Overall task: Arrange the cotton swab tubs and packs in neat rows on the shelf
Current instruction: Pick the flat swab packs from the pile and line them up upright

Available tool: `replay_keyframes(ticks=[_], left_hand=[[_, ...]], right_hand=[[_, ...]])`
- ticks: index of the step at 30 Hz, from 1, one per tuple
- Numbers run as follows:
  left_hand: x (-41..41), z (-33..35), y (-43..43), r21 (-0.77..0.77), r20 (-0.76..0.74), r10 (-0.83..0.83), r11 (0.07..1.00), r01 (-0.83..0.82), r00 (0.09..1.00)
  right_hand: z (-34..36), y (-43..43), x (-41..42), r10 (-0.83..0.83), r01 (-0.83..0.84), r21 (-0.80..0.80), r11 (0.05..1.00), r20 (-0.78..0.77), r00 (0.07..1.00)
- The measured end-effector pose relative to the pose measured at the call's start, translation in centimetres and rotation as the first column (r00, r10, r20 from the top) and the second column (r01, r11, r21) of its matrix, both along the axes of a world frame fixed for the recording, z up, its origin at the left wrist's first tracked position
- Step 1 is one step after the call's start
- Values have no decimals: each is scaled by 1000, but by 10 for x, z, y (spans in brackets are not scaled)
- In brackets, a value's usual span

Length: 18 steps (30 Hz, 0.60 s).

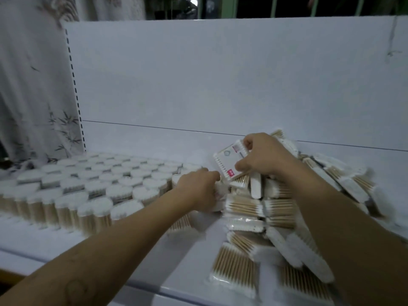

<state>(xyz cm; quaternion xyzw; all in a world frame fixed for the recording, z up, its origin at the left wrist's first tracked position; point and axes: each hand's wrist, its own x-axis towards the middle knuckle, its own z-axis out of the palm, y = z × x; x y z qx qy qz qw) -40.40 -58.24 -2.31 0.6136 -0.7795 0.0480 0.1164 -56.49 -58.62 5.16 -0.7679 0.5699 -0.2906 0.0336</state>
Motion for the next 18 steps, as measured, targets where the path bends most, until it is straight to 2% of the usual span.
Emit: replay_keyframes(ticks=[3, 9, 13, 18], left_hand=[[4, 16, 3, -41, -201, -4, 999, -4, 980], [16, 44, 4, -155, -303, -24, 988, -24, 953], [30, 53, 3, -193, -334, -40, 981, -27, 942], [42, 51, -3, -193, -364, -48, 981, -25, 930]], right_hand=[[1, -1, -5, -11, 11, -4, 1000, 43, 999], [4, 0, -17, -43, 47, -33, 998, 115, 992], [0, -2, -14, -66, 65, 9, 998, 44, 997], [6, 0, 2, -100, 116, 105, 988, -144, 985]])
